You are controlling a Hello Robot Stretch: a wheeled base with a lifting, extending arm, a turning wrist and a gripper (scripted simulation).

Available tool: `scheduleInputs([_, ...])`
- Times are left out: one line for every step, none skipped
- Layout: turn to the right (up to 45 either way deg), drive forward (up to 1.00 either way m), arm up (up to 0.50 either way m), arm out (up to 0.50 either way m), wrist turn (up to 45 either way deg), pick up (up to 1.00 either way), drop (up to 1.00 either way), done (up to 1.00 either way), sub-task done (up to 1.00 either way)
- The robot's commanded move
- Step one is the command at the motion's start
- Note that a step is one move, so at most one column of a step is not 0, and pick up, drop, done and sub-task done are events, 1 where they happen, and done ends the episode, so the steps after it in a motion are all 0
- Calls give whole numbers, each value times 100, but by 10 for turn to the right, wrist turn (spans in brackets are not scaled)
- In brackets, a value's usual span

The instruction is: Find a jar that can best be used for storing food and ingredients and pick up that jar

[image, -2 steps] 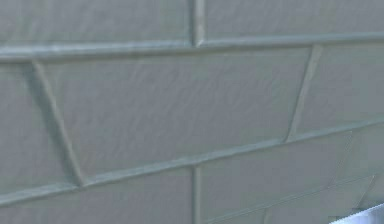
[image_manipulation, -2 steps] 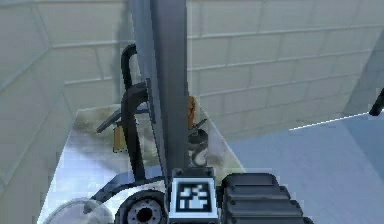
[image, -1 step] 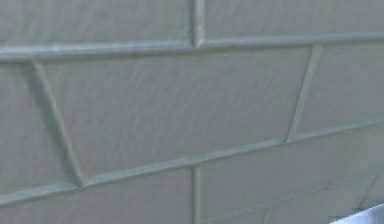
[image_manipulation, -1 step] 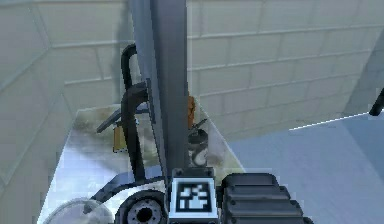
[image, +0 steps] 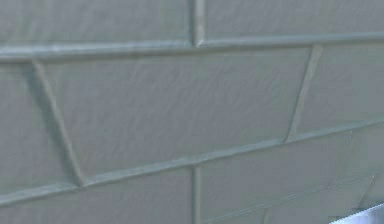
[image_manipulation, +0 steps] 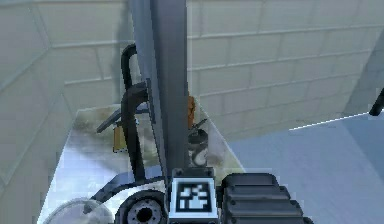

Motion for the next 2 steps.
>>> scheduleInputs([0,0,0,36,0,0,0,0,0])
scheduleInputs([450,0,0,0,0,0,0,0,0])
